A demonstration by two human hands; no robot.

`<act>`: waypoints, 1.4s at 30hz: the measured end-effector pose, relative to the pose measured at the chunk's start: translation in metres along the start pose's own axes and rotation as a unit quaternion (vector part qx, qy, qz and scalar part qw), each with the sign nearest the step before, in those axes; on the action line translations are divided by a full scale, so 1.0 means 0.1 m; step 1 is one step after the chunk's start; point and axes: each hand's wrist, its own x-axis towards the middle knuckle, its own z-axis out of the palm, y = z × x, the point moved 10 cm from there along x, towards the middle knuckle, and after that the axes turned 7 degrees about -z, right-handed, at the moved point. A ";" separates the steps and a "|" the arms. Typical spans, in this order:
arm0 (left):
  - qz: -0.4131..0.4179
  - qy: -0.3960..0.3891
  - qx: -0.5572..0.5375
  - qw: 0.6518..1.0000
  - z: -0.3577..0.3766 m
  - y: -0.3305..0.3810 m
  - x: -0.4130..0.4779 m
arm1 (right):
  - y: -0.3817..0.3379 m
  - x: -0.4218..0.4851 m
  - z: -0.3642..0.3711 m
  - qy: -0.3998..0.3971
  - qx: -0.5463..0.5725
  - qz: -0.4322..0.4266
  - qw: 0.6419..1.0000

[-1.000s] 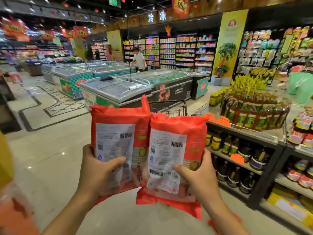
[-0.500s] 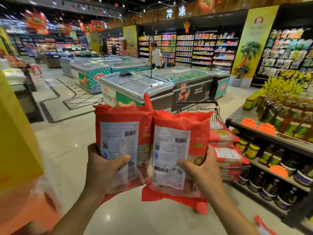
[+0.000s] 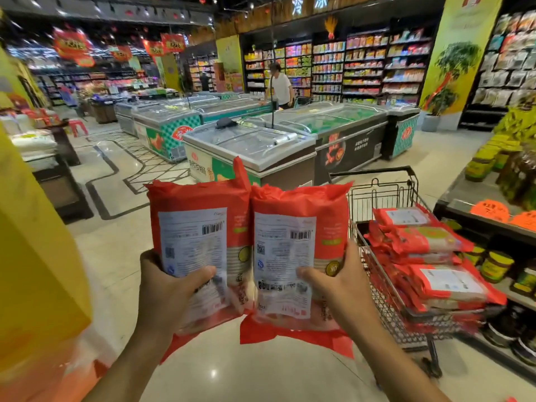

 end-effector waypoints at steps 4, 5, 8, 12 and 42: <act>0.011 0.014 0.001 1.000 0.26 0.23 0.63 | 0.14 0.77 0.31 0.000 0.009 0.006 1.000; 0.010 0.018 -0.001 1.000 0.33 0.29 0.76 | 0.16 0.94 0.36 -0.001 0.009 0.006 1.000; 0.015 0.019 -0.009 1.000 0.63 0.44 1.14 | 0.25 1.44 0.41 0.000 0.005 0.004 1.000; 0.020 -0.024 -0.016 0.999 1.24 0.53 1.61 | 0.46 1.98 0.23 0.032 -0.003 0.013 0.999; 0.015 -0.587 0.004 0.810 7.55 0.75 3.22 | 2.59 3.42 -1.79 0.515 -0.011 0.184 0.837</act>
